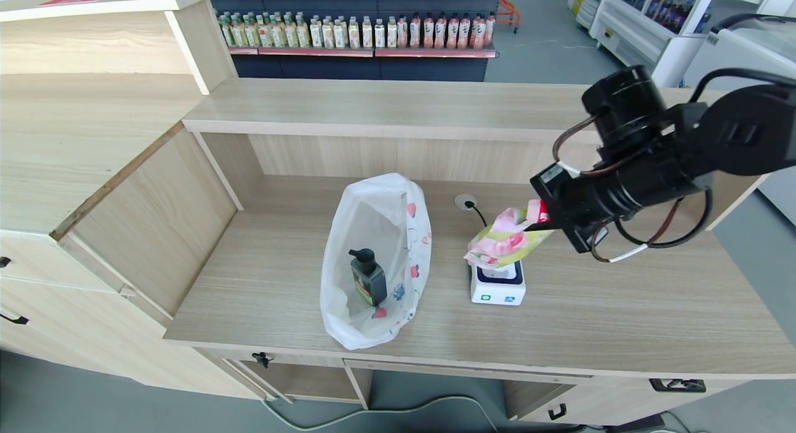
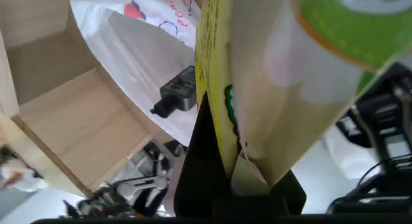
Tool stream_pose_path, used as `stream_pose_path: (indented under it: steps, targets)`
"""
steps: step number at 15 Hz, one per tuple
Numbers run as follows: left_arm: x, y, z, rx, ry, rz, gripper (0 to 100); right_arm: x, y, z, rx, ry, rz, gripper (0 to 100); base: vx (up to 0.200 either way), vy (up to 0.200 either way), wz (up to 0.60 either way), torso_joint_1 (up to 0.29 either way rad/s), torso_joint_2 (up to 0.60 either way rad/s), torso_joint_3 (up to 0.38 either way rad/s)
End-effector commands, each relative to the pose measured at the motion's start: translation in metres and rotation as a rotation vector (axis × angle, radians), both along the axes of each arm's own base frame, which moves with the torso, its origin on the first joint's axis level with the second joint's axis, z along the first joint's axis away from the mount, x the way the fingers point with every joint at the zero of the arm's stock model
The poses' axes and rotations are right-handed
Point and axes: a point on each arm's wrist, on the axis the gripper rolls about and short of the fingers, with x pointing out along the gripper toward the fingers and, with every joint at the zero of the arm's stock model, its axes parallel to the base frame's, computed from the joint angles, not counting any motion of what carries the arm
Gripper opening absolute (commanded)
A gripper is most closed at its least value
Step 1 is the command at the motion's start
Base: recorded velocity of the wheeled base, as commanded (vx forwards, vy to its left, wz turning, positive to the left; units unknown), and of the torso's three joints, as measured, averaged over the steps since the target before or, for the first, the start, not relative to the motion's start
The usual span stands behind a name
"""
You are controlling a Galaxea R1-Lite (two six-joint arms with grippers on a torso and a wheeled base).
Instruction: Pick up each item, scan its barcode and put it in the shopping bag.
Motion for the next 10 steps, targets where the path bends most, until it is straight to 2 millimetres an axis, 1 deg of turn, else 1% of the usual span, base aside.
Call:
stream_pose_path:
  steps: [1, 2, 3, 4, 7, 8, 10]
  targets:
    - [0.000, 0.000, 0.000, 0.000, 0.000, 0.001, 100, -0.063, -0.028, 0.047, -0.182, -0.252, 0.147, 0, 0.000, 0.000, 0.00, 0.000, 0.00, 0.000]
    - [0.000, 0.000, 0.000, 0.000, 0.000, 0.001, 100, -0.076, -0.040, 0.045, -0.340, -0.316, 0.250, 0, 0.000, 0.000, 0.00, 0.000, 0.00, 0.000]
    - [0.000, 0.000, 0.000, 0.000, 0.000, 0.001, 100, -0.089, -0.060, 0.030, -0.596, -0.387, 0.404, 0, 0.000, 0.000, 0.00, 0.000, 0.00, 0.000]
    - [0.000, 0.000, 0.000, -0.001, 0.000, 0.001, 100, -0.093, -0.072, 0.018, -0.739, -0.420, 0.476, 0, 0.000, 0.000, 0.00, 0.000, 0.00, 0.000]
    - [0.000, 0.000, 0.000, -0.003, -0.002, 0.001, 100, -0.086, -0.097, -0.003, -1.005, -0.506, 0.562, 0, 0.000, 0.000, 0.00, 0.000, 0.00, 0.000]
    - [0.000, 0.000, 0.000, -0.003, 0.000, 0.001, 100, -0.084, -0.099, -0.005, -1.030, -0.524, 0.565, 0, 0.000, 0.000, 0.00, 0.000, 0.00, 0.000]
    - [0.000, 0.000, 0.000, -0.003, 0.000, 0.001, 100, -0.085, -0.098, -0.005, -1.027, -0.533, 0.566, 0, 0.000, 0.000, 0.00, 0.000, 0.00, 0.000]
